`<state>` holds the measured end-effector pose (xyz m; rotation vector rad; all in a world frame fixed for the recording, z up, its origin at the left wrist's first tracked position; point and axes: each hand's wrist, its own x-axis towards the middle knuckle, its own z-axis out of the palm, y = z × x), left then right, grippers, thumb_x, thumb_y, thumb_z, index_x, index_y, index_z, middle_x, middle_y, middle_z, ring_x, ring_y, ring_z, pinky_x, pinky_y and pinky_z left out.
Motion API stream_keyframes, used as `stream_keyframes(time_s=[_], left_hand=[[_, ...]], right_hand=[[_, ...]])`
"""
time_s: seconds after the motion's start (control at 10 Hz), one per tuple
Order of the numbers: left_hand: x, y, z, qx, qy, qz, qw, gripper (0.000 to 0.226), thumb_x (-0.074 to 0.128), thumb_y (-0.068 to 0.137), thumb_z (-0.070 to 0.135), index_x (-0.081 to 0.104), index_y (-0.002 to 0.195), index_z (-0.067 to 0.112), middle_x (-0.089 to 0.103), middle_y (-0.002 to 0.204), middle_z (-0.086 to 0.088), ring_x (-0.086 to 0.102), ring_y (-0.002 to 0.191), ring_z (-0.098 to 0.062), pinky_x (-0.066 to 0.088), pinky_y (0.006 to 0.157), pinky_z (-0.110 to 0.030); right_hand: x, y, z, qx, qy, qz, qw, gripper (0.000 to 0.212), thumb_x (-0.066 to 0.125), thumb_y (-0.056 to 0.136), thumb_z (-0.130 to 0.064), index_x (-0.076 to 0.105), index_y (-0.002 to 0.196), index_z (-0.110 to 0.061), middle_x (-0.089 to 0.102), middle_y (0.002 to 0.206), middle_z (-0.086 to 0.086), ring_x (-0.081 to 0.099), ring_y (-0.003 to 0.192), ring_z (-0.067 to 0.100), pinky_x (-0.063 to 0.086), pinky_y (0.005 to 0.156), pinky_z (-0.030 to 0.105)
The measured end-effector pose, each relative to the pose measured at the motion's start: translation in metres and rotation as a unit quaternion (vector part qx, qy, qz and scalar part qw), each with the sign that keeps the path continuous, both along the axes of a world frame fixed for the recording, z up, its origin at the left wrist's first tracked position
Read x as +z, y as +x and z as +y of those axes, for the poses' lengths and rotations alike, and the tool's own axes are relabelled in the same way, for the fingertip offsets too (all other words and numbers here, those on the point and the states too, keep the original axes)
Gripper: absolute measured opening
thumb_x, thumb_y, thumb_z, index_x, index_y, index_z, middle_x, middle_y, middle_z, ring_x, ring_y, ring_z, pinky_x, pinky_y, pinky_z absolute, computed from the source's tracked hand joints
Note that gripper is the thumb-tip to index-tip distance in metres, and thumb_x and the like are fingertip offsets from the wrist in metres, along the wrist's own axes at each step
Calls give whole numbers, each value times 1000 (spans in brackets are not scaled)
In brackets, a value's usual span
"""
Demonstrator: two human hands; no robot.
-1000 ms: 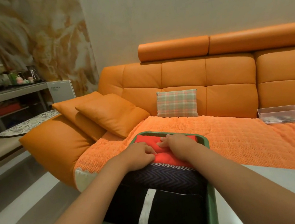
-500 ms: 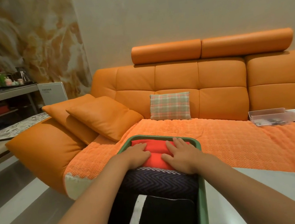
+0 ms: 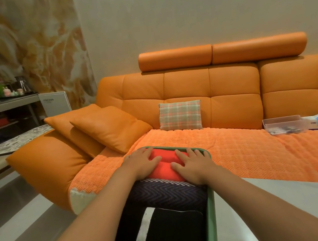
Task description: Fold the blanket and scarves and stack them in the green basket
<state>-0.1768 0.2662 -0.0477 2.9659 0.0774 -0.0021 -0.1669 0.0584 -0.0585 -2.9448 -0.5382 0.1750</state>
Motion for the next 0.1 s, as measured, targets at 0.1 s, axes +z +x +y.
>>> stream_keyframes(time_s=[0.1], left_hand=[[23,-19,0,-12,-52,-103,993,64,33,99,59,27,154,27,27,161,2,25,147,-20,20,119,-43]], right_hand=[[14,-5,-11,-1,97,-24,995,67,22,98,-68,6,157,-41,4,167,8,6,153,28,7,121,55]])
